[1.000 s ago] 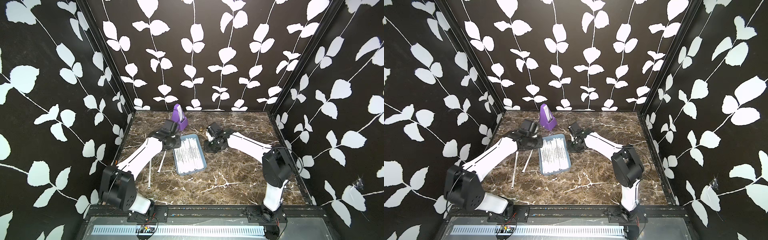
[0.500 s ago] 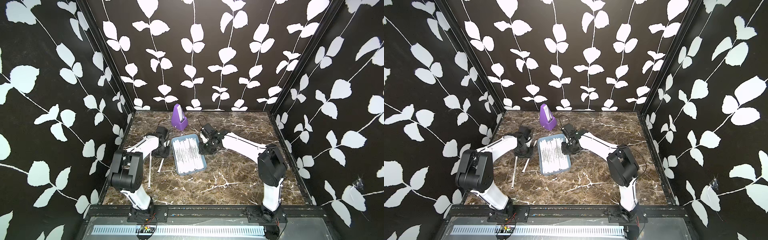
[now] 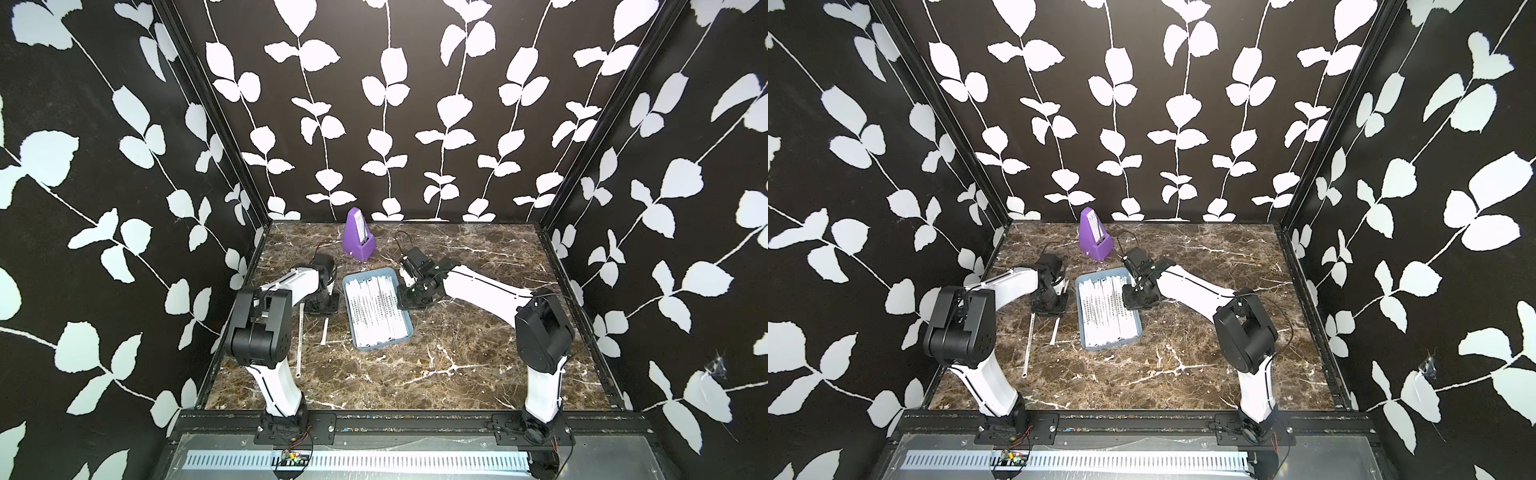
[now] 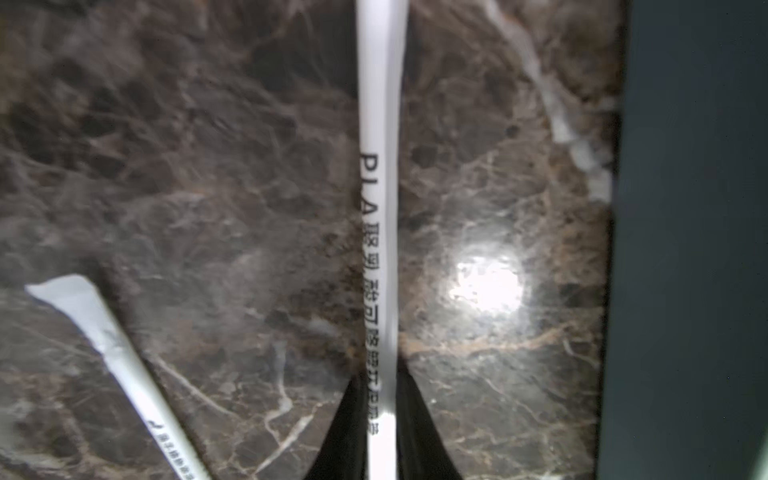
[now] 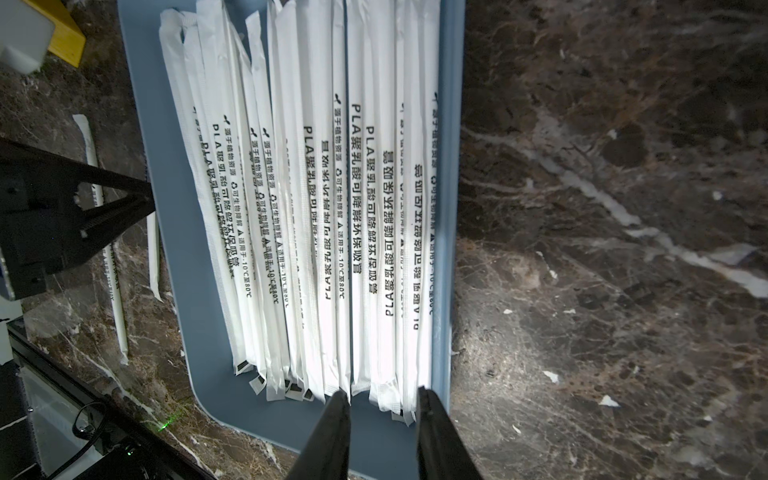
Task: Put the straws into the storage box
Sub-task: Pick up the straw from the center of the board, then place the straw in the storage box.
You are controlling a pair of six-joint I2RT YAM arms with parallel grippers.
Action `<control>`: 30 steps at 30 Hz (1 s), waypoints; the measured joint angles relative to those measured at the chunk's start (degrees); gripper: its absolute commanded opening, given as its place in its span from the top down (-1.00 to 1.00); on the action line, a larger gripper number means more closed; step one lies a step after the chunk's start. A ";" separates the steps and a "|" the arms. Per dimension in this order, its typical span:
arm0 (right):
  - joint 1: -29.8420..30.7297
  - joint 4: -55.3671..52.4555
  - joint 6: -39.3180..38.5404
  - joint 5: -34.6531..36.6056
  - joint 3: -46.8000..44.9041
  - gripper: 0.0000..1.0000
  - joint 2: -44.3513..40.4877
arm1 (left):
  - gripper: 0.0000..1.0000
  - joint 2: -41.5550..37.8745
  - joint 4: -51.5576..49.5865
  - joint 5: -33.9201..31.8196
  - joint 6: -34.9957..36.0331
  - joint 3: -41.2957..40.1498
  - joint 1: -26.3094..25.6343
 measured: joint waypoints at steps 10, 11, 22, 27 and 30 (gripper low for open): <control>-2.75 0.33 -0.07 -0.09 -0.13 0.41 -0.11 | 1.00 -7.96 -3.02 -0.42 -3.02 -0.52 0.02; -3.65 0.31 -0.09 -0.17 -0.15 0.41 -0.17 | 1.00 -10.62 -3.78 -0.50 -4.33 -0.52 -0.26; -8.55 1.40 0.20 -0.90 -0.20 0.41 -0.46 | 1.00 -15.85 7.04 2.14 -31.08 1.42 -23.10; -8.55 2.10 0.22 -1.05 -2.10 0.41 -2.01 | 1.00 -3.43 13.75 2.21 -39.69 4.17 -25.68; -8.55 2.23 0.24 -1.07 -4.04 0.41 -3.15 | 1.00 1.03 15.19 2.03 -42.82 5.64 -26.62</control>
